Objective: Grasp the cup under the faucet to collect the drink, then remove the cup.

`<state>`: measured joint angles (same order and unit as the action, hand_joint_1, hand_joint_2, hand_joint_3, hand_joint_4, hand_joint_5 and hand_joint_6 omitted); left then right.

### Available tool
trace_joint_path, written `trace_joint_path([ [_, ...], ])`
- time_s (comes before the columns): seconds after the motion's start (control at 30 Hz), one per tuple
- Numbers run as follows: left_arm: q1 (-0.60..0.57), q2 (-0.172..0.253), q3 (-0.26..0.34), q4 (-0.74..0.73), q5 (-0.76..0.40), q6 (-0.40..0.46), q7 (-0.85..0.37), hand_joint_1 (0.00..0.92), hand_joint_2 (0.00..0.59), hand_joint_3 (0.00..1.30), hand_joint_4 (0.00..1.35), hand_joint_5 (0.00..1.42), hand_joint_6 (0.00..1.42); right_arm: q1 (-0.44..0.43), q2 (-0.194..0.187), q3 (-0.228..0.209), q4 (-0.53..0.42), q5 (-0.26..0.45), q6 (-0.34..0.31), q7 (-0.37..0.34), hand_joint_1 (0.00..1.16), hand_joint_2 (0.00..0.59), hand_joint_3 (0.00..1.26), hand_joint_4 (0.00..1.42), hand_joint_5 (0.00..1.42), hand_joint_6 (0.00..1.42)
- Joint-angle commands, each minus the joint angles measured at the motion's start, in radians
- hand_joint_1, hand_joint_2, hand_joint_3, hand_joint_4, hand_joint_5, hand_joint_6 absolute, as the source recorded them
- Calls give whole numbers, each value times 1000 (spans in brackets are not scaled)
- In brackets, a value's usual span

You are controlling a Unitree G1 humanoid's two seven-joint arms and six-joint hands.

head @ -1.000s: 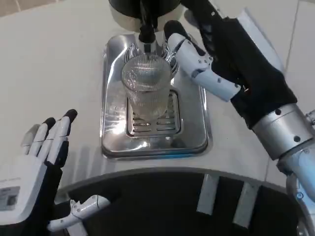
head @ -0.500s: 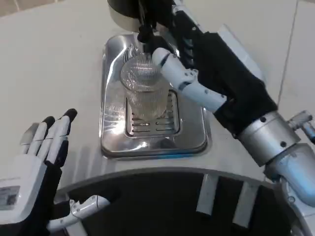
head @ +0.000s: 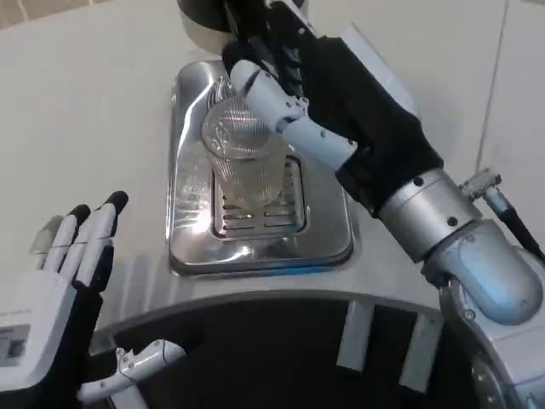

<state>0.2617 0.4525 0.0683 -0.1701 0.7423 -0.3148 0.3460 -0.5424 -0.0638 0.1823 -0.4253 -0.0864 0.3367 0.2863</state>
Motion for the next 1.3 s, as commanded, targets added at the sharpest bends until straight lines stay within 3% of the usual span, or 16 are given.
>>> trace_joint_path([
  [0.03,6,-4,10,19,-16,-12,16,0,94,0,0,0,8,-39,8,23,23,28,13,19,413,563,0,0,0,0],
  [0.17,4,-2,11,25,-16,-14,19,0,95,0,0,0,9,-59,-21,46,5,22,40,48,389,550,0,0,0,0],
  [0.27,0,-1,9,30,-19,-14,17,0,95,0,0,2,14,-71,-59,74,-29,2,75,70,265,520,0,0,0,0],
  [0.43,-6,-1,2,37,-19,-14,13,0,87,0,0,10,20,-117,-151,152,-102,-102,168,107,38,495,3,0,0,0],
  [0.57,-9,-6,-3,35,-16,-9,13,0,77,0,0,12,22,-158,-187,215,-129,-173,269,135,1,496,16,0,0,0],
  [0.83,-37,-11,2,53,-14,14,15,0,58,0,0,20,35,-291,-258,354,-154,-378,384,225,0,506,25,0,0,0],
  [1.03,-90,-23,-4,84,-26,36,10,0,52,0,0,23,37,-333,-262,412,-149,-495,438,302,0,523,34,0,0,0],
  [1.3,-197,-19,-29,163,-80,13,-20,0,32,0,0,8,42,-314,-246,413,-127,-557,422,334,0,535,38,0,0,0],
])
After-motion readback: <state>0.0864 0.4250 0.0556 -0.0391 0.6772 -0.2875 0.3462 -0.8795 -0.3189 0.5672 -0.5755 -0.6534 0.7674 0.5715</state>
